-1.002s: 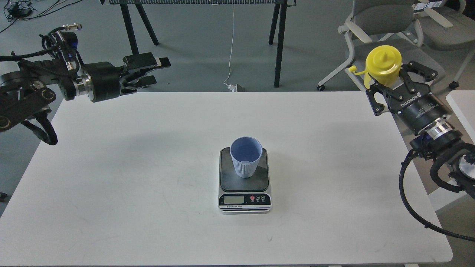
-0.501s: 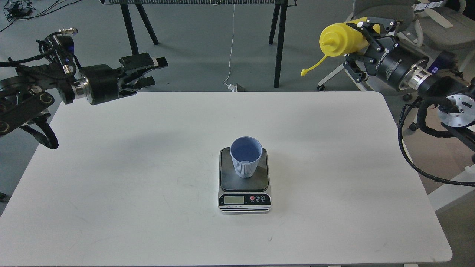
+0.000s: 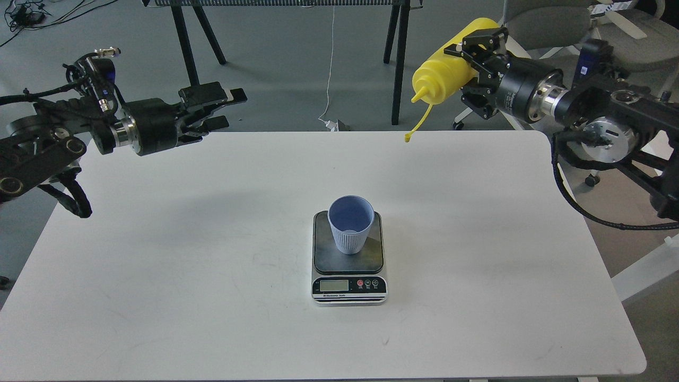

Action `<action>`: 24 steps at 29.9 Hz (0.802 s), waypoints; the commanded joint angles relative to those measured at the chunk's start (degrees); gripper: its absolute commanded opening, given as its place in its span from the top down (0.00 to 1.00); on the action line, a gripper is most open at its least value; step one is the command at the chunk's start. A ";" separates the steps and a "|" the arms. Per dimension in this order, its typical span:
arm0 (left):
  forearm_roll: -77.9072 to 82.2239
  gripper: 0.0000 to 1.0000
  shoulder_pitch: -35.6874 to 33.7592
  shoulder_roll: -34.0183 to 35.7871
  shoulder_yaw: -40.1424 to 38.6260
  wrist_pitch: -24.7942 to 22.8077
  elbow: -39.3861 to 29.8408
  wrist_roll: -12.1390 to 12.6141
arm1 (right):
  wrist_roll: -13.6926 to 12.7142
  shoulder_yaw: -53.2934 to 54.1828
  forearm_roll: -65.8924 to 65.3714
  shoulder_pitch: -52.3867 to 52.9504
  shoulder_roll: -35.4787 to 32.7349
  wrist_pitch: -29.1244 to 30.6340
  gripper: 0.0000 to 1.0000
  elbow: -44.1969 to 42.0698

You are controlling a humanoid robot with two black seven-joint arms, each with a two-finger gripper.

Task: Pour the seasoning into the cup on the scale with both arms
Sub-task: 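Lift the yellow bottle with the right gripper and tilt it over the cup, then hold the bottle inverted above the cup and squeeze sauce into it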

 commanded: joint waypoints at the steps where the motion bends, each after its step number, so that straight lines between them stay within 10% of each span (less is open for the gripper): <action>1: 0.01 0.01 0.51 -0.05 -0.77 0.00 -0.02 0.00 | -1.11 -2.26 -4.97 1.50 4.00 -0.81 0.84 -2.12; 24: 0.10 0.01 1.92 -0.14 -0.86 0.00 0.16 0.00 | -3.48 -12.63 -17.20 7.91 16.31 -0.63 0.83 -5.73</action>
